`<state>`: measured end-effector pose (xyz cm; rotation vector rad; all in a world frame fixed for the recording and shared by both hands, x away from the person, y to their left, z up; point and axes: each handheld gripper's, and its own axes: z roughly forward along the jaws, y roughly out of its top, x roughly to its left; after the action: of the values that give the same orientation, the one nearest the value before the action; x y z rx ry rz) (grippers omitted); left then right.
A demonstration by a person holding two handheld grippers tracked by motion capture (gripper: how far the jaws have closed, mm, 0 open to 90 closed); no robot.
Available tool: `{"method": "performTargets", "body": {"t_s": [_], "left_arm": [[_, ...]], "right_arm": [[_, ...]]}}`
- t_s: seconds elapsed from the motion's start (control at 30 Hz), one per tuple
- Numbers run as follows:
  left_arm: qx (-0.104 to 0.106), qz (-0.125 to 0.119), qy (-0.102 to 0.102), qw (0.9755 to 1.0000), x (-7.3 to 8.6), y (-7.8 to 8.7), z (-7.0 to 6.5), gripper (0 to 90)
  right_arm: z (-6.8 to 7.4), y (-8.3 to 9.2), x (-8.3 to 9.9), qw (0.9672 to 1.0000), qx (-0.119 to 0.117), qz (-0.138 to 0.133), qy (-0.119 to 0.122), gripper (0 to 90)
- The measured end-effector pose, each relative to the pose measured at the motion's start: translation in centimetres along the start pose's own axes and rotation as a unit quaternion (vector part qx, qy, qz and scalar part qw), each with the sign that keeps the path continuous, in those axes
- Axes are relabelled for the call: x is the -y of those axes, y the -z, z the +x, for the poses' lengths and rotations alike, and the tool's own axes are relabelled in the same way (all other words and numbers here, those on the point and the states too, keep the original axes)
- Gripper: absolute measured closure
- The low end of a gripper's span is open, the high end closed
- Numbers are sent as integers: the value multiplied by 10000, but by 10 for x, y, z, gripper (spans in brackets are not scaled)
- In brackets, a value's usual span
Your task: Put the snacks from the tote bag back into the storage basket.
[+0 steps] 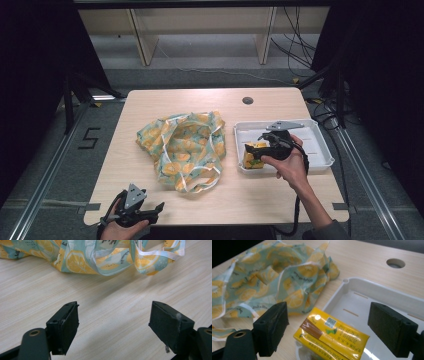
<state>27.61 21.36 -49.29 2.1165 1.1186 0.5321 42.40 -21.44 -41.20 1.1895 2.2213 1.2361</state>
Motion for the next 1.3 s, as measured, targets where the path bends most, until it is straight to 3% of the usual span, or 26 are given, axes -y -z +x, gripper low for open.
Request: {"method": "performTargets", "body": {"t_s": [0.07, 0.1, 0.27, 0.3, 0.33, 0.37, 0.5, 0.6, 0.67, 0.7, 0.77, 0.83, 0.93, 0.97, 1.0, 1.03, 1.23, 1.3], "left_arm": [[3, 2, -24, 10000, 0, 0, 0, 229], [3, 2, -24, 10000, 0, 0, 0, 229], [23, -8, -25, 10000, 0, 1, 1, 228], [-5, -13, -90, 10000, -1, 1, 1, 228], [-5, -13, -90, 10000, -1, 1, 1, 228], [8, -18, -80, 10000, -1, 1, 1, 228], [8, -22, -92, 10000, -1, 1, 1, 228], [4, -124, 4, 9999, -2, -1, -1, 228], [8, -147, 33, 9999, -2, -1, -2, 227], [-6, -148, 56, 9999, -2, -2, -2, 228], [25, -7, -38, 10000, -2, -1, 0, 228], [-24, 18, -94, 10000, -2, -1, 1, 227], [-30, 1, -85, 10000, -1, -1, 1, 227], [12, -27, -23, 10000, -1, 0, 0, 227], [12, -27, -23, 10000, -1, 0, 0, 227], [10, -51, -18, 10000, -1, -1, 0, 227], [-16, -30, -145, 9999, -1, 1, 1, 223], [-10, -96, -62, 9999, -1, 0, 0, 223]], "right_arm": [[-2, 2, -1, 10000, -70, -10, 29, 176], [0, 4, 0, 9999, -58, 14, -134, 175], [-2, 5, 1, 9998, -90, 26, -190, 175], [-6, 5, 1, 10000, 14, -50, 54, 175], [-6, 5, 1, 10000, 14, -50, 54, 175], [-4, 6, 2, 9998, -100, -12, -146, 175], [-4, 7, 2, 9995, -140, -23, -268, 171], [-7, 8, 3, 9999, -78, -87, 30, 171], [-6, 8, 3, 9999, -111, -73, -39, 171], [-3, 8, 4, 9995, -219, -66, -204, 172], [-3, 9, 5, 9996, -228, -67, -171, 171], [-6, 8, 5, 9997, -207, -102, 22, 171], [-6, 8, 6, 9997, -217, -80, 28, 172], [-2, 9, 6, 9994, -286, -87, -164, 173], [-2, 9, 6, 9994, -286, -87, -164, 173], [-3, 10, 5, 9996, -274, -90, -40, 172], [1, 13, 5, 9995, -264, -111, 94, 172], [2, 12, 6, 9993, -235, -223, 173, 172]]}}
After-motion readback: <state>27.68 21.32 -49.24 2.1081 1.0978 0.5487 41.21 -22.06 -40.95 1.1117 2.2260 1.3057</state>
